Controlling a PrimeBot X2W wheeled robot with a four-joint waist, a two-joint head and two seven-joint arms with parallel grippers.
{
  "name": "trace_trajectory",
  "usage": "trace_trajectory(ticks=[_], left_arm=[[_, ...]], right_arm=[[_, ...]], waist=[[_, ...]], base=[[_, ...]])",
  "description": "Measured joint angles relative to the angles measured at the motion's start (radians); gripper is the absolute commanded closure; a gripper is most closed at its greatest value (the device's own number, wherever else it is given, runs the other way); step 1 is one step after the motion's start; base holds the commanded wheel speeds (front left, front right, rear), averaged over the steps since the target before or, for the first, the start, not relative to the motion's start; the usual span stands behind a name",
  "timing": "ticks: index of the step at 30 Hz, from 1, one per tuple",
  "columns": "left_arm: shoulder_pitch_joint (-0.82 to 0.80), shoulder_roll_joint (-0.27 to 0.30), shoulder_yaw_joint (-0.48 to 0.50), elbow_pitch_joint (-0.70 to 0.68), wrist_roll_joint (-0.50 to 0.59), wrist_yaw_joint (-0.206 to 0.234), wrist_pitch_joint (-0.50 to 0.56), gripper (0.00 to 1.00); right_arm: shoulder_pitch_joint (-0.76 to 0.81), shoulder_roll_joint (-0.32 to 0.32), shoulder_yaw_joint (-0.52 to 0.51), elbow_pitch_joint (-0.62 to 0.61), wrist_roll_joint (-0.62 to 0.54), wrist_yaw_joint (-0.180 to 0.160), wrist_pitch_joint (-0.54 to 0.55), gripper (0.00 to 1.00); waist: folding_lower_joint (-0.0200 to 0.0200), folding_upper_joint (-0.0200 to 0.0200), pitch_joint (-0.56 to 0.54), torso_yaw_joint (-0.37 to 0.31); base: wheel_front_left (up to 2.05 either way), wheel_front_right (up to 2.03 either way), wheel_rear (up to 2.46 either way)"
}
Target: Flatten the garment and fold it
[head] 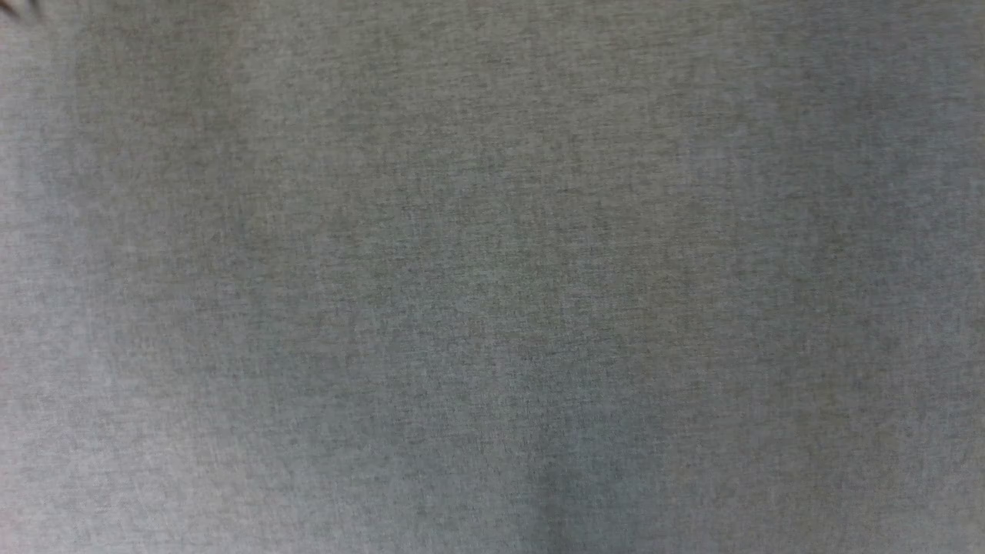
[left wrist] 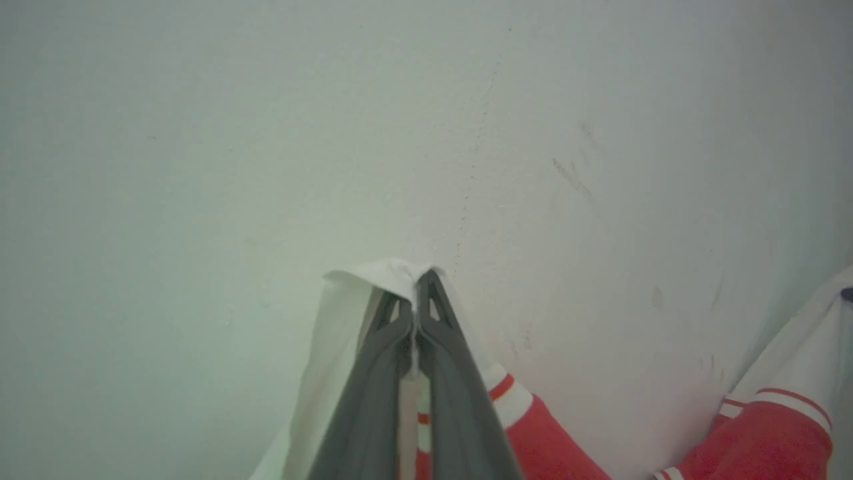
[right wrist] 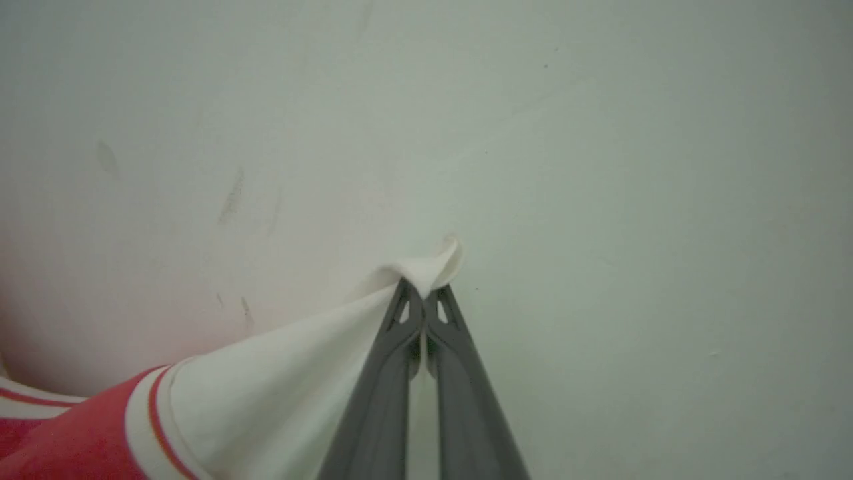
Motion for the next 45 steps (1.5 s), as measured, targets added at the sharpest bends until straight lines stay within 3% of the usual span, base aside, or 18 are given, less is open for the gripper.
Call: trace_trajectory(ticks=[7,14,19,23,32,39,45], left_arm=[[0.246,-0.017,0.069,-0.173,-0.047,-0.026,-0.012,1.0],[0.617,-0.021,0.116,-0.421,-0.073,-0.033,-0.013,1.0],[0.914,-0.023,0.114,-0.548,-0.091,-0.008,-0.011,1.0],[1.135,-0.03,0.083,-0.603,-0.122,0.004,0.008,1.0],[1.483,-0.045,-0.004,-0.553,-0.189,0.018,0.07,1.0],[1.611,-0.051,-0.044,-0.503,-0.252,0.028,0.146,1.0],[1.698,-0.014,-0.075,-0.48,-0.274,0.057,0.241,1.0]], right_arm=[[0.227,-0.055,0.06,-0.148,0.153,0.0,-0.03,1.0],[0.573,-0.102,-0.011,-0.426,0.275,0.0,0.03,1.0],[0.852,-0.086,-0.099,-0.591,0.321,0.0,0.083,1.0],[1.056,-0.027,-0.149,-0.678,0.339,0.0,0.09,1.0],[1.473,0.113,-0.237,-0.721,0.385,0.0,0.063,1.0],[1.696,0.161,-0.283,-0.682,0.434,0.0,0.071,1.0],[1.826,0.175,-0.318,-0.65,0.479,0.0,0.119,1.0]], waist=[[-0.0002,0.0,-0.047,0.006],[-0.0006,0.0,-0.155,0.007],[-0.0006,0.0,-0.238,0.008],[-0.0007,0.0,-0.3,0.009],[-0.0006,0.0,-0.427,0.012],[-0.0005,0.0,-0.517,0.018],[-0.0005,0.0,-0.587,0.017]], base=[[0.0,0.0,0.0],[0.0,0.0,0.0],[0.0,0.0,0.0],[0.0,0.0,0.0],[0.0,0.0,0.0],[0.0,0.0,0.0],[0.0,0.0,0.0]])
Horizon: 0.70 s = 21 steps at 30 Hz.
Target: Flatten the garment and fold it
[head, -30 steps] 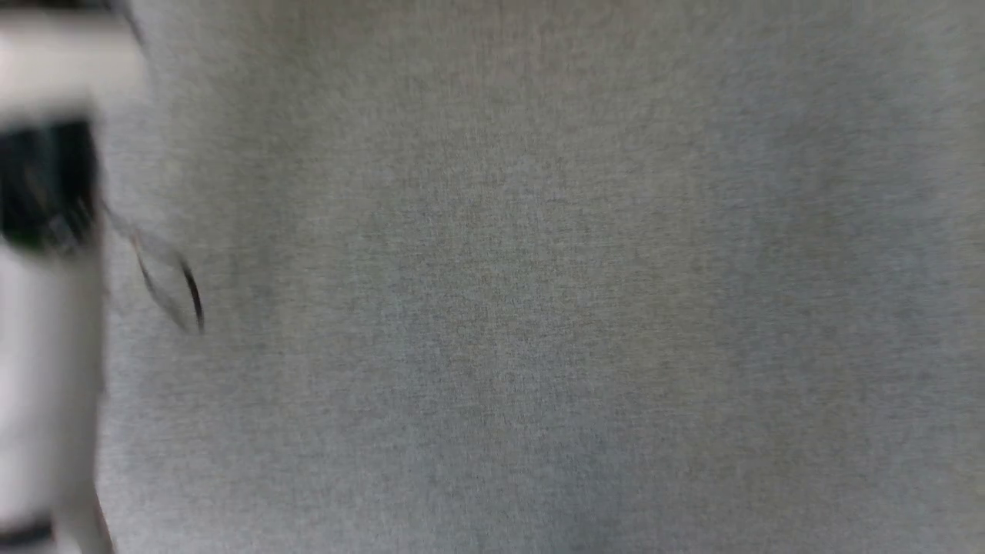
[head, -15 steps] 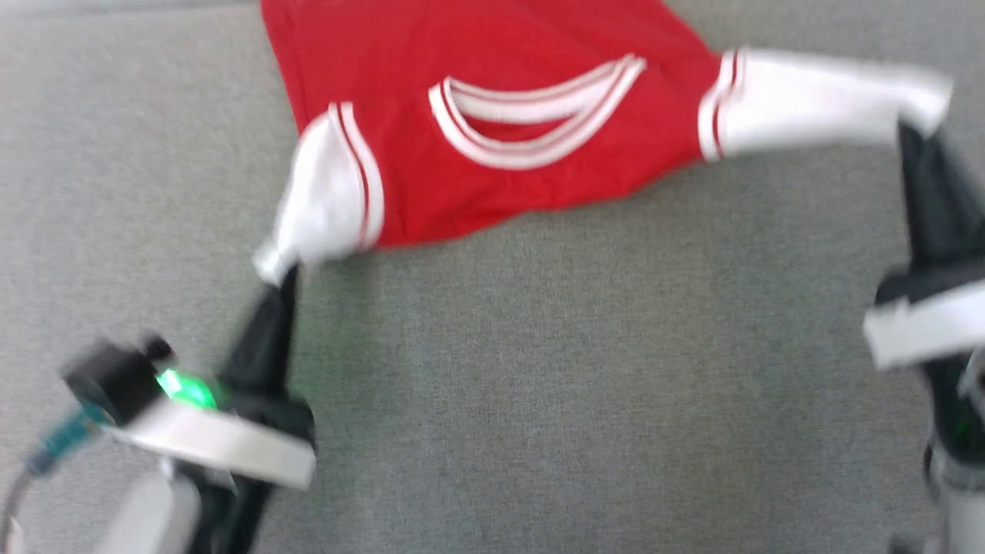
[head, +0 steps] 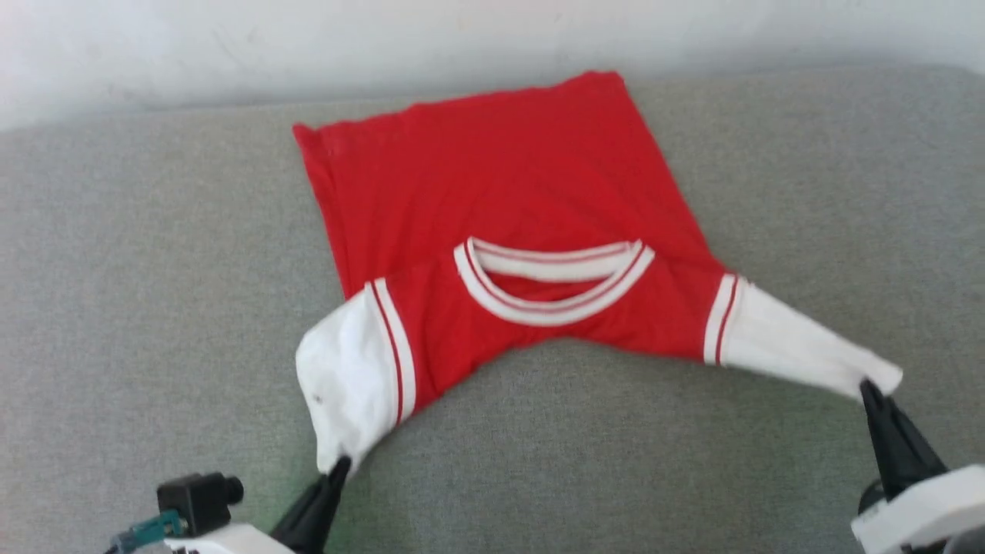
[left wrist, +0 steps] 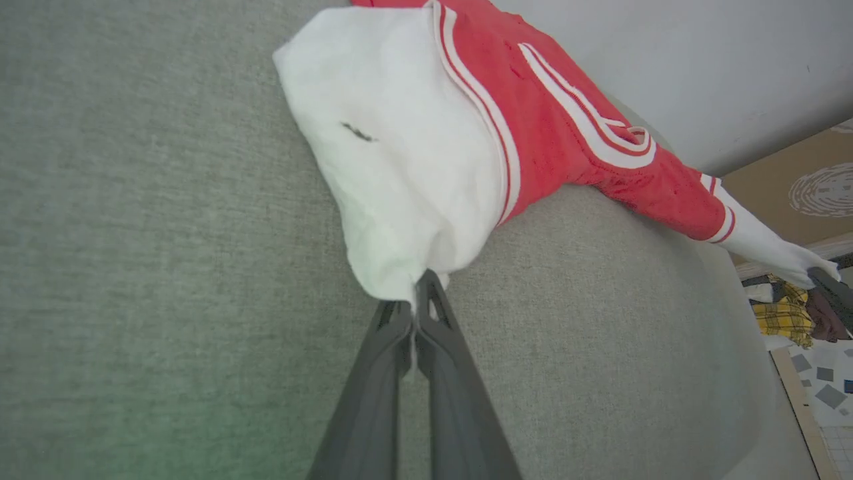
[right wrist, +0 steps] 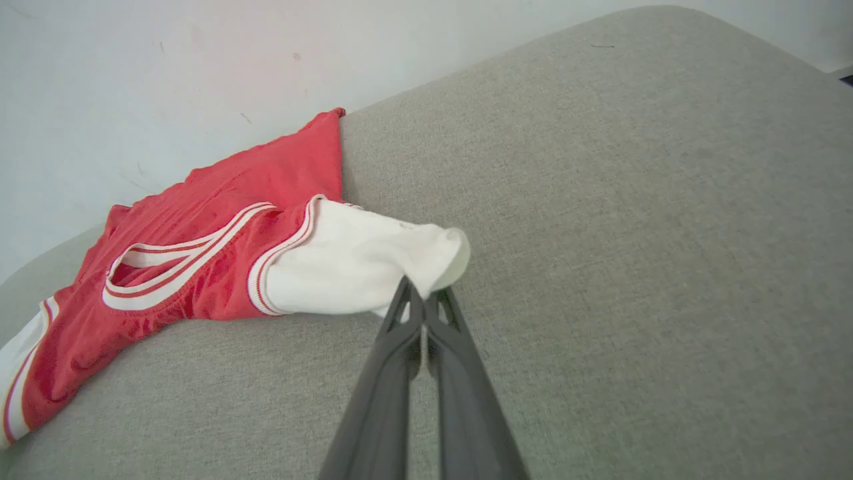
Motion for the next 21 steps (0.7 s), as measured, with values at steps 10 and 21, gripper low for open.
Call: trace_trajectory(ticks=[10,21], left_arm=[[0.117,0.049,-0.014,-0.041,-0.089,0.047,0.147,1.0],[0.229,0.099,0.018,-0.122,-0.151,0.128,0.224,1.0]], right_arm=[[0.145,0.011,-0.045,0.01,0.037,0.0,0.143,1.0],[0.237,0.016,-0.086,-0.011,0.062,0.0,0.29,1.0]], waist=[[0.0001,0.0,-0.078,-0.006],[0.0002,-0.0002,-0.122,0.002]], base=[[0.0,0.0,0.0],[0.0,0.0,0.0]])
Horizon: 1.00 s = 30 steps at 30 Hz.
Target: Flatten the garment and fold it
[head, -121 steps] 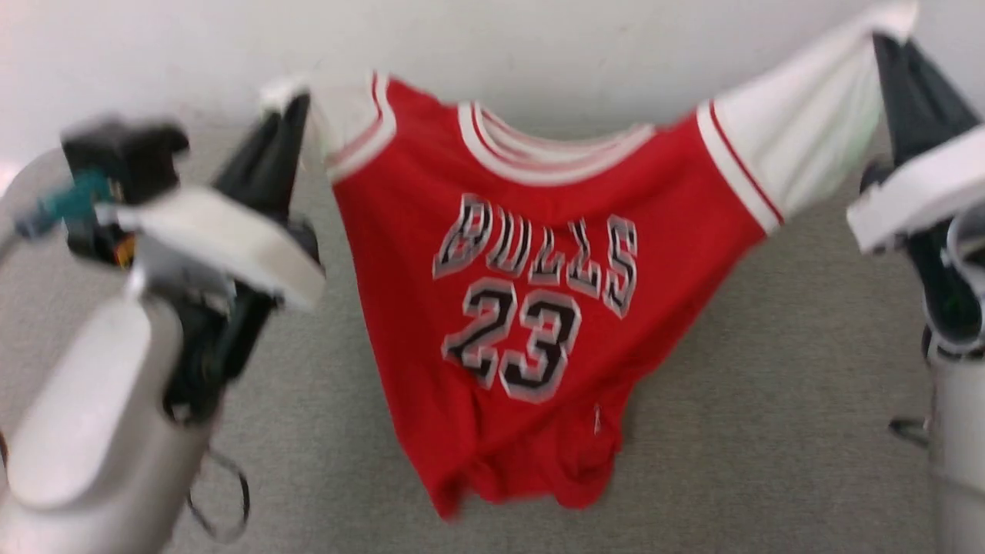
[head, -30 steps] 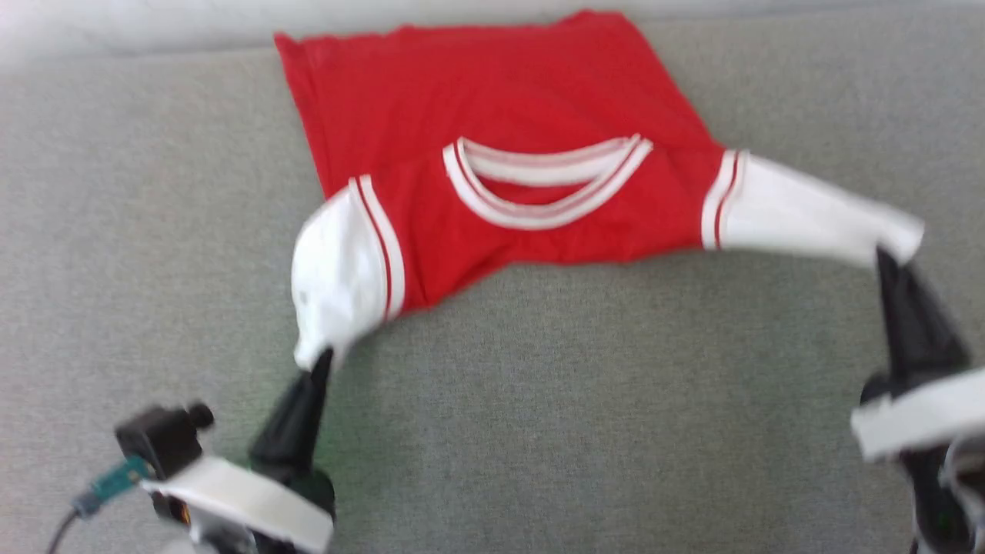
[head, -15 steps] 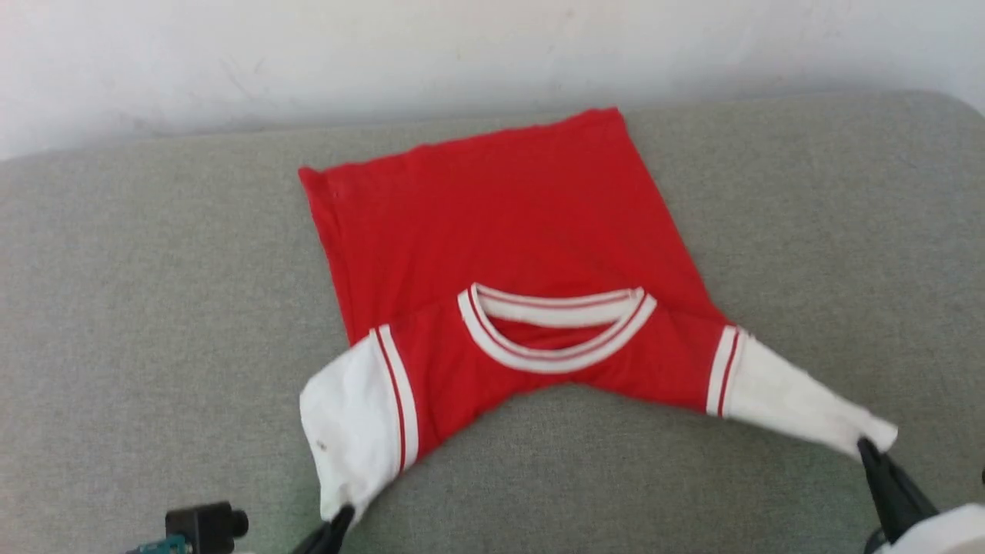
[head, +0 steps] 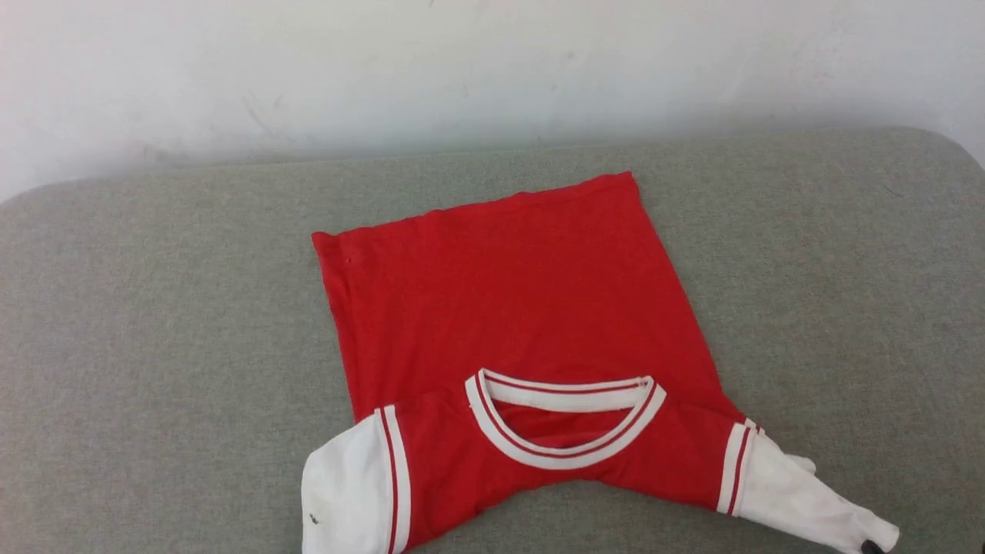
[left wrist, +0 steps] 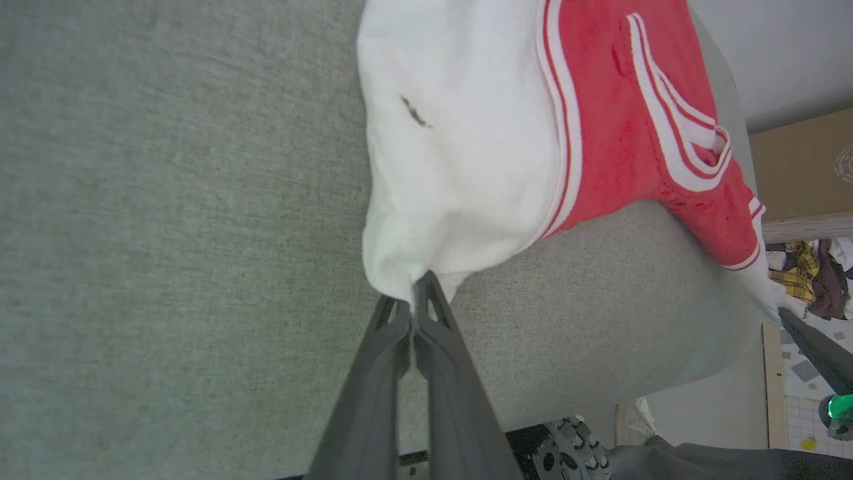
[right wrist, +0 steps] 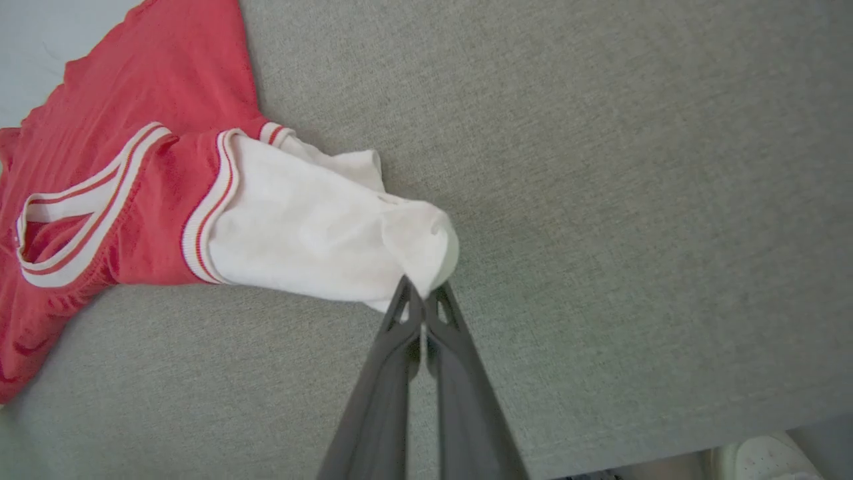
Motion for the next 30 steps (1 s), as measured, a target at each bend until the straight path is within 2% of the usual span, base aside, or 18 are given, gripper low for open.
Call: trace_trajectory(ticks=[7,8,9,10,16,23,25,30], left_arm=[[0.029,0.012,0.02,-0.04,0.009,0.03,-0.024,1.0],[0.028,0.011,0.02,-0.043,0.017,0.03,-0.033,1.0],[0.027,0.01,0.018,-0.046,0.024,0.03,-0.038,1.0],[0.025,0.008,0.015,-0.048,0.03,0.029,-0.042,1.0],[-0.021,0.0,-0.006,-0.068,0.067,0.028,-0.063,1.0],[-0.117,-0.007,-0.023,-0.102,0.129,0.003,-0.09,1.0],[-0.141,-0.012,-0.03,-0.108,0.14,-0.007,-0.097,1.0],[-0.207,-0.018,-0.049,-0.117,0.166,-0.035,-0.108,1.0]], right_arm=[[0.025,0.001,0.0,0.02,0.008,0.0,0.006,1.0],[0.024,0.001,0.001,0.026,0.009,0.0,0.002,0.97],[0.022,0.002,-0.001,0.03,0.008,0.0,-0.012,0.54],[0.016,0.002,-0.005,0.035,0.007,0.0,-0.027,0.0],[-0.087,-0.008,0.011,-0.018,-0.059,0.0,-0.05,0.0],[-0.41,-0.114,0.035,-0.15,-0.142,0.0,-0.035,0.0],[-0.511,-0.144,0.069,-0.151,-0.172,0.0,-0.012,0.0],[-0.773,-0.151,0.135,-0.053,-0.218,0.0,0.06,0.0]], waist=[[0.0,0.0,-0.021,0.005],[0.0,0.0,-0.024,0.005],[0.0,0.0,-0.027,0.006],[0.0,-0.0001,-0.029,0.007],[0.0,0.0,-0.021,0.014],[0.0003,0.0,0.045,0.037],[0.0002,0.0,0.07,0.048],[0.0003,0.0,0.142,0.08]], base=[[0.0,0.0,0.0],[0.0,0.0,0.0],[0.0,0.0,0.0],[0.0,0.0,0.0],[0.0,0.0,0.0],[0.0,0.0,0.0],[0.0,0.0,0.0],[0.0,0.0,0.0]])
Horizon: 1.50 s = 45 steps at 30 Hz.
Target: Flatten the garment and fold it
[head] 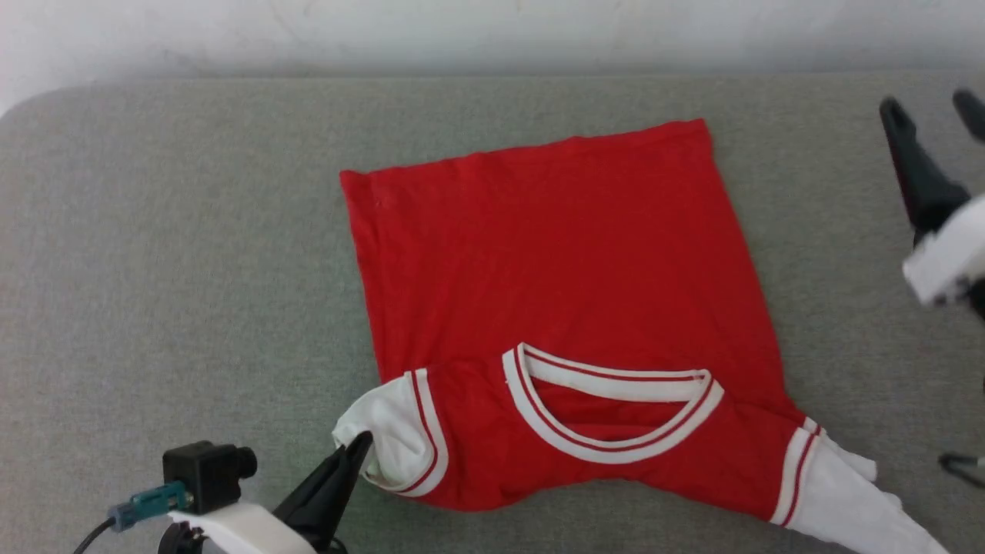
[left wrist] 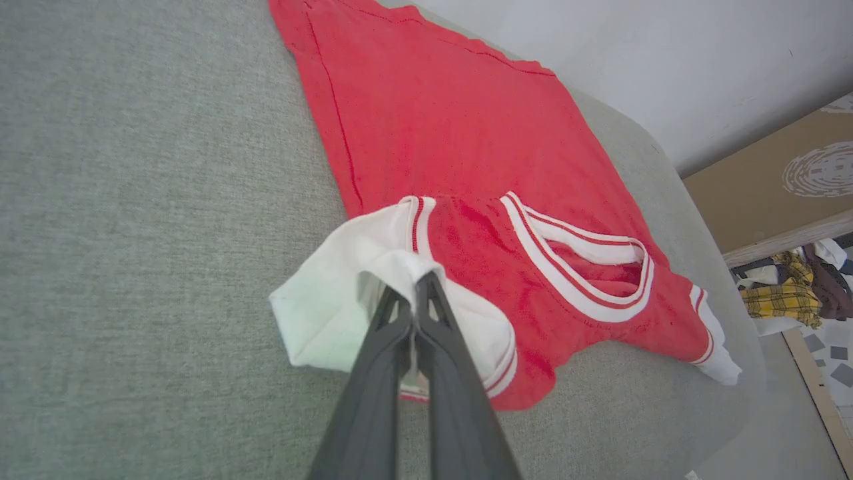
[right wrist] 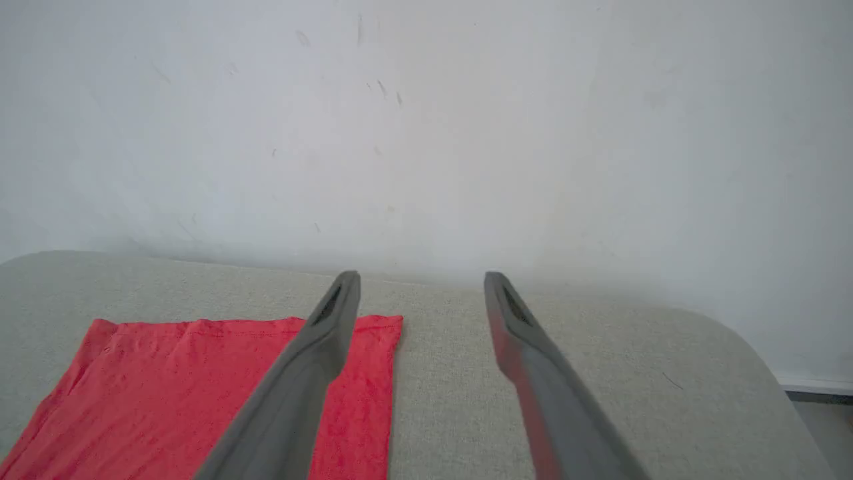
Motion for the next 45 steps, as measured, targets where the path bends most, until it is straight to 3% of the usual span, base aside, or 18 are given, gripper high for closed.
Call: trace_trajectory(ticks=[7,14,27,28,29,37,45], left_arm=[[-0.088,-0.02,-0.026,-0.001,0.025,-0.038,-0.012,1.0],[-0.159,-0.046,-0.057,0.001,0.053,-0.07,-0.028,1.0],[-0.249,-0.09,-0.095,0.07,0.059,-0.122,-0.053,1.0],[-0.253,-0.09,-0.095,0.073,0.059,-0.126,-0.054,1.0],[-0.256,-0.091,-0.095,0.075,0.059,-0.129,-0.057,1.0],[-0.257,-0.084,-0.078,0.103,0.075,-0.127,-0.088,1.0],[-0.211,-0.043,-0.052,0.108,0.103,-0.079,-0.105,1.0]], right_arm=[[-0.272,-0.006,0.026,0.263,-0.1,0.0,0.089,0.0],[-0.404,0.006,-0.001,0.44,-0.195,0.0,0.15,0.0],[-0.456,0.018,-0.074,0.551,-0.263,0.0,0.22,0.01],[-0.464,0.018,-0.076,0.552,-0.268,0.0,0.221,0.54],[-0.47,0.018,-0.077,0.551,-0.269,0.0,0.221,1.0],[-0.451,0.023,-0.041,0.536,-0.223,0.0,0.113,1.0],[-0.249,-0.005,-0.065,0.351,-0.064,0.0,0.005,1.0]], waist=[[0.0001,0.0,0.102,0.058],[0.0,0.0,0.197,0.117],[-0.0003,0.0001,0.334,0.219],[-0.0004,0.0001,0.34,0.225],[-0.0003,0.0001,0.346,0.231],[-0.0002,0.0001,0.327,0.23],[-0.0003,0.0001,0.238,0.18]], base=[[0.0,0.0,0.0],[0.0,0.0,0.0],[0.0,0.0,0.0],[0.0,0.0,0.0],[0.0,0.0,0.0],[0.0,0.0,0.0],[0.0,0.0,0.0]])
